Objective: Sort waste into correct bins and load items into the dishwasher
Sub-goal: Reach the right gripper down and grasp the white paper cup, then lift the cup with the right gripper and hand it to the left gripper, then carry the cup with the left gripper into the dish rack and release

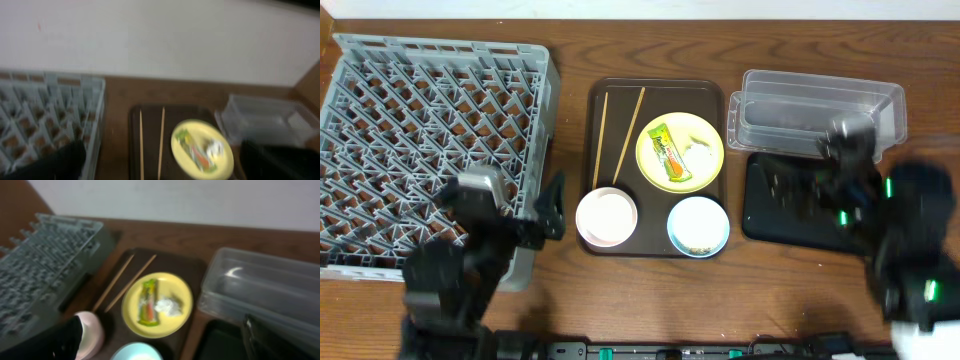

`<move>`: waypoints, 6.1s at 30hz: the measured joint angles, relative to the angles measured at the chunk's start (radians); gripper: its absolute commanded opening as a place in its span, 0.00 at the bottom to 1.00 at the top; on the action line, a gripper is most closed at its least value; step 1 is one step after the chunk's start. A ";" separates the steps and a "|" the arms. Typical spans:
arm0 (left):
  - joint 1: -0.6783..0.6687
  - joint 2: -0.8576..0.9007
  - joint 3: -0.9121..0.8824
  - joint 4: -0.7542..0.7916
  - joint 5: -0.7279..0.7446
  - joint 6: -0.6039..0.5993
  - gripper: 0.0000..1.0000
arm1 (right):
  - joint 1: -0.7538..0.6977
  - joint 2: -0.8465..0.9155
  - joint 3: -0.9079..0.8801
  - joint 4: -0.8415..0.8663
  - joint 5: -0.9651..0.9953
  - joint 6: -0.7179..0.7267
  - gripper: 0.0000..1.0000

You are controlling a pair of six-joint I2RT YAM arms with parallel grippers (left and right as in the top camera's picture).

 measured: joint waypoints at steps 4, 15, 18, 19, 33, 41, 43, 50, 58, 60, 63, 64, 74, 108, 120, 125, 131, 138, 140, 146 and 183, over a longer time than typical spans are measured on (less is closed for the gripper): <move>0.000 0.159 0.200 -0.208 0.000 0.000 0.98 | 0.000 0.222 0.209 -0.116 -0.100 0.020 0.99; 0.000 0.249 0.278 -0.372 0.001 0.000 0.98 | 0.178 0.494 0.282 -0.095 -0.224 0.060 0.99; 0.000 0.247 0.278 -0.409 -0.008 0.000 0.98 | 0.303 0.567 0.282 -0.143 -0.139 0.070 0.87; 0.000 0.246 0.278 -0.417 -0.016 0.000 0.98 | 0.341 0.593 0.282 -0.152 -0.107 0.077 0.86; 0.055 0.235 0.278 -0.580 -0.095 -0.170 0.98 | 0.575 0.899 0.282 -0.098 0.125 0.154 0.53; 0.107 0.302 0.279 -0.592 -0.047 -0.232 0.98 | 0.631 0.941 0.282 -0.085 0.167 0.154 0.59; 0.109 0.314 0.279 -0.592 -0.043 -0.231 0.98 | 0.629 0.940 0.282 -0.077 0.188 0.150 0.60; 0.110 0.356 0.278 -0.603 -0.033 -0.228 0.98 | 0.603 0.868 0.282 -0.068 0.190 0.095 0.61; 0.110 0.359 0.279 -0.605 -0.029 -0.228 0.98 | 0.652 0.861 0.284 -0.070 0.120 0.040 0.48; 0.110 0.359 0.278 -0.606 -0.029 -0.228 0.98 | 0.669 0.896 0.284 -0.070 0.112 0.035 0.28; 0.110 0.359 0.278 -0.608 -0.029 -0.228 0.98 | 0.679 0.951 0.284 -0.073 0.106 0.040 0.18; 0.110 0.359 0.278 -0.610 -0.028 -0.228 0.98 | 0.680 0.967 0.284 -0.074 0.104 0.040 0.14; 0.111 0.377 0.279 -0.504 0.127 -0.196 0.96 | 0.623 0.904 0.297 -0.071 0.067 0.055 0.01; 0.118 0.647 0.278 -0.214 1.264 -0.166 0.69 | 0.348 0.622 0.335 0.204 -0.752 -0.109 0.01; 0.113 0.636 0.278 -0.205 1.266 -0.160 0.61 | 0.349 0.622 0.335 0.221 -0.743 -0.087 0.55; 0.091 0.627 0.278 -0.208 1.252 -0.161 0.57 | 0.348 0.623 0.335 0.226 -0.665 -0.084 0.71; 0.091 0.624 0.278 -0.247 1.114 -0.161 0.53 | 0.277 0.615 0.335 0.176 -0.620 -0.084 0.73; 0.139 0.610 0.280 -0.428 0.748 -0.165 0.50 | 0.192 0.582 0.335 0.058 -0.574 -0.084 0.77; 0.200 0.590 0.303 -0.528 0.620 -0.165 0.50 | 0.192 0.578 0.336 0.010 -0.544 -0.090 0.78; 0.367 0.518 0.468 -0.758 0.166 -0.185 0.50 | 0.195 0.577 0.336 -0.054 -0.463 -0.103 0.80; 0.762 0.816 0.348 -0.694 -0.302 -0.520 0.96 | 0.232 0.577 0.336 -0.116 -0.412 -0.143 0.82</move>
